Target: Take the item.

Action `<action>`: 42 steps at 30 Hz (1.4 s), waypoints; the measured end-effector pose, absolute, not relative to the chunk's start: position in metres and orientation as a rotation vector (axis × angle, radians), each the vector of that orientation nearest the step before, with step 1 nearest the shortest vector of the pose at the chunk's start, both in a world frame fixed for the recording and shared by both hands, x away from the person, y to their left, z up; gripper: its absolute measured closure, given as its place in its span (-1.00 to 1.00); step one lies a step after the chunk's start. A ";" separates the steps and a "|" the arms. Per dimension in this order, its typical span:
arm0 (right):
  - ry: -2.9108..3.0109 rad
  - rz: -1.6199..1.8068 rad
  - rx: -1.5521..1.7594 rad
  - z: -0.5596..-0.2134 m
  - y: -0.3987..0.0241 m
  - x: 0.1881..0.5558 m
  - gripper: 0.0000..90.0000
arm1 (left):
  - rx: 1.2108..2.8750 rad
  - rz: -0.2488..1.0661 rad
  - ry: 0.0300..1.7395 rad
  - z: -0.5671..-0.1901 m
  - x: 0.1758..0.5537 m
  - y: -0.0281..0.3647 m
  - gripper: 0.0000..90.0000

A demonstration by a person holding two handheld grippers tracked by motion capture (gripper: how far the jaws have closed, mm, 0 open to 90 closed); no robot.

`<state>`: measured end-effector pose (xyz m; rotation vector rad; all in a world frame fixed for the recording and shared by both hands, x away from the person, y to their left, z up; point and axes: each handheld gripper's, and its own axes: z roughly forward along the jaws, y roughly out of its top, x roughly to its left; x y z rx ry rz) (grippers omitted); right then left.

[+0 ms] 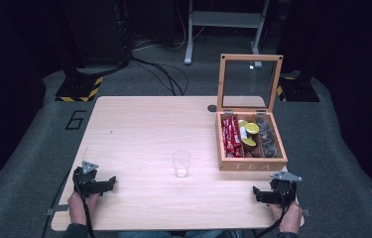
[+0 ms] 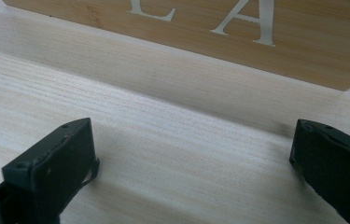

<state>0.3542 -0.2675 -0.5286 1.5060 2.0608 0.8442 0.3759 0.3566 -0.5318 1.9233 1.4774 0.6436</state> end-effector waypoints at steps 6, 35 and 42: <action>2.072 0.855 1.516 -0.527 -0.269 0.355 -1.00 | 1.922 0.644 1.477 -0.532 0.376 0.357 -0.94; 2.033 0.885 1.517 -0.484 -0.273 0.350 -0.98 | 1.921 0.643 1.477 -0.532 0.376 0.356 -0.94; 2.018 0.906 1.499 -0.466 -0.277 0.352 -0.98 | 1.921 0.643 1.477 -0.532 0.376 0.356 -0.94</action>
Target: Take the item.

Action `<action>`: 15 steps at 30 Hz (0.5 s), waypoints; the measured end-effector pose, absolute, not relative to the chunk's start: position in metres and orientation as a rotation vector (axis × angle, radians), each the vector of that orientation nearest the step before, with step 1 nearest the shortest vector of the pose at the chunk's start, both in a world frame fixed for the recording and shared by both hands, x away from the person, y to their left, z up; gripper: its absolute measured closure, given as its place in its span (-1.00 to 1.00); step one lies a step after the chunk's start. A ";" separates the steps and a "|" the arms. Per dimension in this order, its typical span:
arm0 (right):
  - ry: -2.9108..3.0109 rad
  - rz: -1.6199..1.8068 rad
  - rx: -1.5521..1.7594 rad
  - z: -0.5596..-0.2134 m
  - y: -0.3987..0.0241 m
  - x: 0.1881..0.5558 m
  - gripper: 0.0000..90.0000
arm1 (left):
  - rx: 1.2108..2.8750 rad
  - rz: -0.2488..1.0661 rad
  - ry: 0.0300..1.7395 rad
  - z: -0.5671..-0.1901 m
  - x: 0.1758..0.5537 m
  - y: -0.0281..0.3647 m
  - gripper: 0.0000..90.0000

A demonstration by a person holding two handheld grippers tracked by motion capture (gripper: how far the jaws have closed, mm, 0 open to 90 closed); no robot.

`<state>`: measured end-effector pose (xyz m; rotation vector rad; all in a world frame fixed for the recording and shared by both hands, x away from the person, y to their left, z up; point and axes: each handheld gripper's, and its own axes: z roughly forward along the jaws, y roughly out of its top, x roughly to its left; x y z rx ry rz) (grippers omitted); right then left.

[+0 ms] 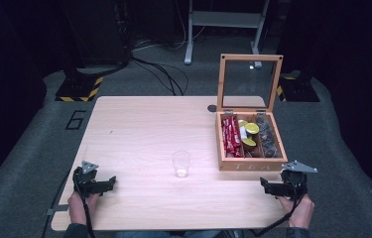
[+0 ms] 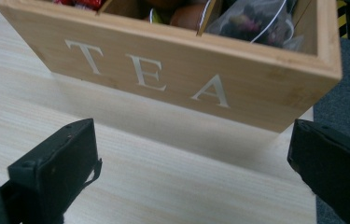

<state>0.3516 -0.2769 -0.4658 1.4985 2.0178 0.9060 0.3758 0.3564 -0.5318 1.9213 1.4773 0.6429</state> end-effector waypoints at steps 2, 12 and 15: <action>2.013 0.912 1.496 -0.461 -0.278 0.354 -0.97 | 1.921 0.643 1.477 -0.532 0.376 0.356 -0.94; 2.009 0.940 1.472 -0.441 -0.279 0.368 -0.96 | 1.921 0.643 1.477 -0.532 0.376 0.356 -0.94; 2.009 0.949 1.474 -0.439 -0.280 0.373 -0.96 | 1.922 0.644 1.477 -0.532 0.376 0.357 -0.94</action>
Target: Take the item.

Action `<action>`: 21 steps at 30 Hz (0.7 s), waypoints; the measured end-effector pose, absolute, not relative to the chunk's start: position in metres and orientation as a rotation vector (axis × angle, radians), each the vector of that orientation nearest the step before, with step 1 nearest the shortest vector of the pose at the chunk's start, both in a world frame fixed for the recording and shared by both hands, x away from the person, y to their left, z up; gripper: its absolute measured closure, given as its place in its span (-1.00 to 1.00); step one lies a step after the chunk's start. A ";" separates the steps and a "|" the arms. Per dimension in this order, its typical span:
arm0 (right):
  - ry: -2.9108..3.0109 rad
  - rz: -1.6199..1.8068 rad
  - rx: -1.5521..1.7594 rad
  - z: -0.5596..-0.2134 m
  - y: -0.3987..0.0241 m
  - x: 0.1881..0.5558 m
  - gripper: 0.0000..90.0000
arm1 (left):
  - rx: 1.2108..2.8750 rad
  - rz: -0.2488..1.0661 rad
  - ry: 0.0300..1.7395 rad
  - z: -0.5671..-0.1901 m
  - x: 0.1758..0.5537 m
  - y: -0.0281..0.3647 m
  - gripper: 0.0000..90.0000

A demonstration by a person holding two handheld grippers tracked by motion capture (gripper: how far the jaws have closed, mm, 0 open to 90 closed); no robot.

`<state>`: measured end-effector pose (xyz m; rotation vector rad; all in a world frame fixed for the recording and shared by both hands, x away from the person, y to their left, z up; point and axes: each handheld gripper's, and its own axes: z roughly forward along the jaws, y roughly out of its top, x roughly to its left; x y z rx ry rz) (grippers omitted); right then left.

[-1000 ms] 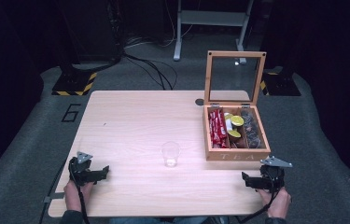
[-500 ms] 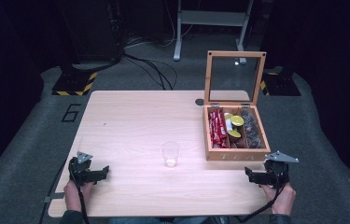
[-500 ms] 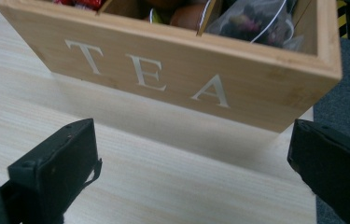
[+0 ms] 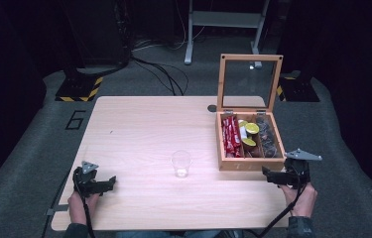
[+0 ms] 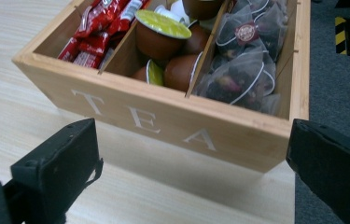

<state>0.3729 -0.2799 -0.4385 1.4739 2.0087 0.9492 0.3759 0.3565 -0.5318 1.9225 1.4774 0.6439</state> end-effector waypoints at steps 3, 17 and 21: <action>2.014 0.963 1.472 -0.435 -0.281 0.380 -0.95 | 1.923 0.644 1.477 -0.532 0.376 0.357 -0.94; 2.019 1.010 1.518 -0.429 -0.290 0.413 -0.69 | 1.923 0.644 1.477 -0.532 0.376 0.357 -0.94; 2.007 1.008 1.565 -0.432 -0.293 0.424 -0.30 | 1.922 0.644 1.478 -0.532 0.376 0.357 -0.94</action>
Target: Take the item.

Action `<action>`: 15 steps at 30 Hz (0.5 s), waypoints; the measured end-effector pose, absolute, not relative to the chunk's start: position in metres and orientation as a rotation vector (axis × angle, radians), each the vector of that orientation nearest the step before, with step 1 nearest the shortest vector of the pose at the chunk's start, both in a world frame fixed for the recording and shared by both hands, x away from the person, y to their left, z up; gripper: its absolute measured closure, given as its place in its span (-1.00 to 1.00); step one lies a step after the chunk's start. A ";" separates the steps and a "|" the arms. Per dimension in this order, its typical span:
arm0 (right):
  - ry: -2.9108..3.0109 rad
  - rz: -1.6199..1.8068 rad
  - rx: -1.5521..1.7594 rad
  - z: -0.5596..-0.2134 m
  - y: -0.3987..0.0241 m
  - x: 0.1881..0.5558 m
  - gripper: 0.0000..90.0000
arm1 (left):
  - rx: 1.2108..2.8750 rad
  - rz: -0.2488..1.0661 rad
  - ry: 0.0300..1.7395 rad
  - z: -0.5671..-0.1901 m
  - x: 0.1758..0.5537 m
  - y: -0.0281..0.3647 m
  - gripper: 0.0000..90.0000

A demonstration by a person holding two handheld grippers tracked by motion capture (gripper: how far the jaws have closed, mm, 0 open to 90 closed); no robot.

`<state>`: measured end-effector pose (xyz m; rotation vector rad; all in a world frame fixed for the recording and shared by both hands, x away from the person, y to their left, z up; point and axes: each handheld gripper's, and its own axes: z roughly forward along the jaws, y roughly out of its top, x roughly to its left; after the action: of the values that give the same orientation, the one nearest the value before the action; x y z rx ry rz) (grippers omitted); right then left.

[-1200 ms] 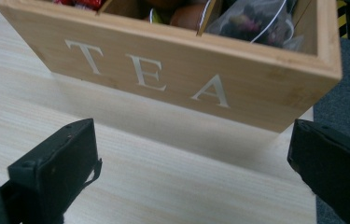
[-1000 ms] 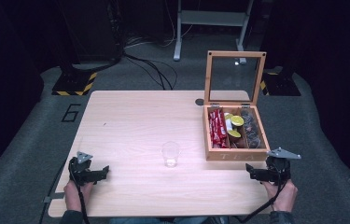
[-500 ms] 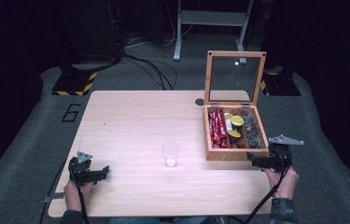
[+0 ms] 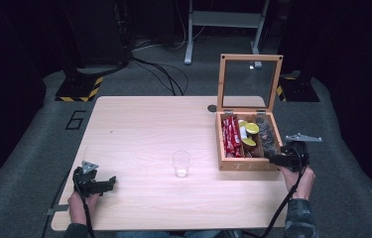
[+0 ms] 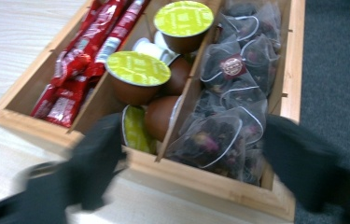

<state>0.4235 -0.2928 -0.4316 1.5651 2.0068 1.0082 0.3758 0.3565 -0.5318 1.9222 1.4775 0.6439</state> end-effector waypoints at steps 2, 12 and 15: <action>2.009 1.011 1.580 -0.433 -0.295 0.428 -0.17 | 1.923 0.644 1.477 -0.532 0.376 0.357 -0.94; 2.029 0.869 1.682 -0.446 -0.293 0.448 0.26 | 1.921 0.643 1.477 -0.532 0.376 0.356 -0.94; 2.026 0.841 1.699 -0.448 -0.293 0.451 0.44 | 1.922 0.643 1.477 -0.532 0.376 0.357 -0.94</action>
<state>0.4505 -0.2927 -0.4477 1.6992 2.0260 0.8407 0.3758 0.3565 -0.5318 1.9224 1.4767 0.6434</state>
